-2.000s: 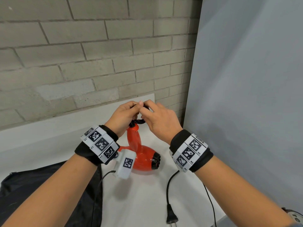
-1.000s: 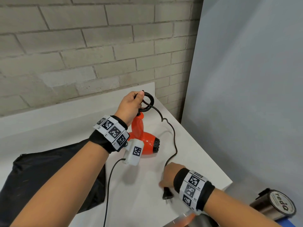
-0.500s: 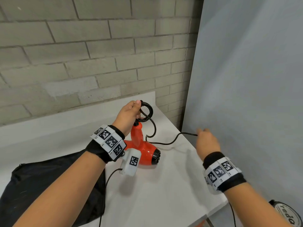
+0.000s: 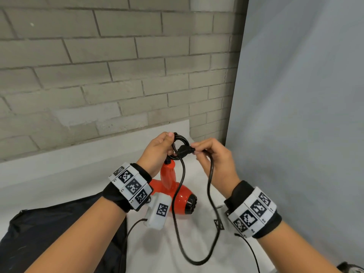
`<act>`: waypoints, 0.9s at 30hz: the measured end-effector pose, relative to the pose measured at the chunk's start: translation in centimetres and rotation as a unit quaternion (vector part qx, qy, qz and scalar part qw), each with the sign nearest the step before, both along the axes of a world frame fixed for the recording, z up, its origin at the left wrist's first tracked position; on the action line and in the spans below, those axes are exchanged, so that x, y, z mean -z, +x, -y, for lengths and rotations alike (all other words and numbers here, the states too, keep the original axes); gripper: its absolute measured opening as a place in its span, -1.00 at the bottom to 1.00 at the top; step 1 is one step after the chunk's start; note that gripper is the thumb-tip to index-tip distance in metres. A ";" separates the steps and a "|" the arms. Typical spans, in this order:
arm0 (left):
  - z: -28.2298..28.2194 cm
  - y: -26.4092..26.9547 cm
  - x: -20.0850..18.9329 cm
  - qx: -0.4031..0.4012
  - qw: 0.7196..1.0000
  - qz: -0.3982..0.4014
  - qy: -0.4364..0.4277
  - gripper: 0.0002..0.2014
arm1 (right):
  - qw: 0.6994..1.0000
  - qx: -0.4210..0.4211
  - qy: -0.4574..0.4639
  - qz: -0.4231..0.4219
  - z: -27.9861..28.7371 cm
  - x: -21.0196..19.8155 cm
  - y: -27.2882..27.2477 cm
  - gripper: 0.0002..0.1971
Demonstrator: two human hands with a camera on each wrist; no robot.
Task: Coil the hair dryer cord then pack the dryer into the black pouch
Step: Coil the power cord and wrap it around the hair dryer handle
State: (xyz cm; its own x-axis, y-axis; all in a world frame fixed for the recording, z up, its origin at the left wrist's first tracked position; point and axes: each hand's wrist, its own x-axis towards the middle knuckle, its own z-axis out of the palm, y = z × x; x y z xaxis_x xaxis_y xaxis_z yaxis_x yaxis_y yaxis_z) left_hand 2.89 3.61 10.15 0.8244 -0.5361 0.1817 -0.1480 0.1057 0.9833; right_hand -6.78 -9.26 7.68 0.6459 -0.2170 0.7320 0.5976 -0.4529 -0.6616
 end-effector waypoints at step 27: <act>0.5 1.3 0.4 -0.035 0.999 0.030 0.011 -0.68 | 0.922 0.095 -0.367 0.083 -0.2 -0.7 1.6 -0.91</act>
